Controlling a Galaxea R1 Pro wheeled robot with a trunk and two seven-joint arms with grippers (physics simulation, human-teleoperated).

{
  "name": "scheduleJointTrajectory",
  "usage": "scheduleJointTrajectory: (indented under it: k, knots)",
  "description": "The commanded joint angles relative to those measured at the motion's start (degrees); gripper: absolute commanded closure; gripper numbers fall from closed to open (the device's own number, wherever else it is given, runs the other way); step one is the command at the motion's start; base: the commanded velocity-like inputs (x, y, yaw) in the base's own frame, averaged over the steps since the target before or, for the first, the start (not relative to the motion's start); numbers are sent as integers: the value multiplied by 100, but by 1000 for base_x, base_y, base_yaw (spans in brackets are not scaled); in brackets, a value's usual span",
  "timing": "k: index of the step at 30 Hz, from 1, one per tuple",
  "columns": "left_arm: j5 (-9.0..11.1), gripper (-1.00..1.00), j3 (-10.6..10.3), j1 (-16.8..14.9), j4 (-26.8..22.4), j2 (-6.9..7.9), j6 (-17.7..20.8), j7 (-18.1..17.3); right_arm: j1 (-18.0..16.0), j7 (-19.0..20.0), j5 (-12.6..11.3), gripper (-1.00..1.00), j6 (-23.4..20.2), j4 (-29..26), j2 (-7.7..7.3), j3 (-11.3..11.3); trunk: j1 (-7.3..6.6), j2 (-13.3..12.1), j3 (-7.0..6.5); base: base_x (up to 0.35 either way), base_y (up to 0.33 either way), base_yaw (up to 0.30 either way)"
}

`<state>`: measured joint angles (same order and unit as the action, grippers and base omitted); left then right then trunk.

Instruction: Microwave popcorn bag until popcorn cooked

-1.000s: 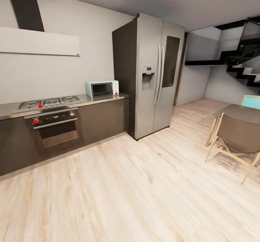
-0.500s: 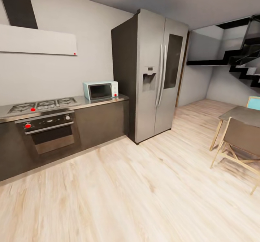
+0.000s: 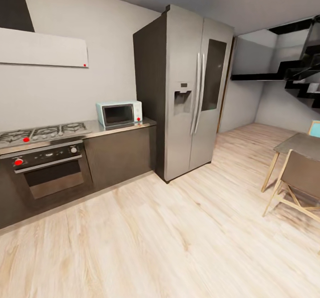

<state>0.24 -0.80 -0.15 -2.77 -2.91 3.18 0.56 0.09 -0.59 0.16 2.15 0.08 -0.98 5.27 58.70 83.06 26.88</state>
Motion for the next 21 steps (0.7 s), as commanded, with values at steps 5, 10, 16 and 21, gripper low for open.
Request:
scheduleJointTrajectory:
  k: [5,10,16,21]
  knots:
    - [-4,-100,0,2,-13,1,28,7,0,-3,2,-100,22,1,1,44,3,2,4,321,-159,0]
    - [3,-100,-7,5,-13,1,33,6,0,-6,-7,-100,22,1,-6,52,3,2,4,320,-160,0]
    - [9,-100,-8,1,-13,8,33,6,0,-5,-7,-100,22,1,1,53,3,2,4,320,-154,0]
    - [11,-100,-8,5,-13,8,30,8,0,-3,-7,-100,22,1,-5,45,3,2,4,320,-132,0]
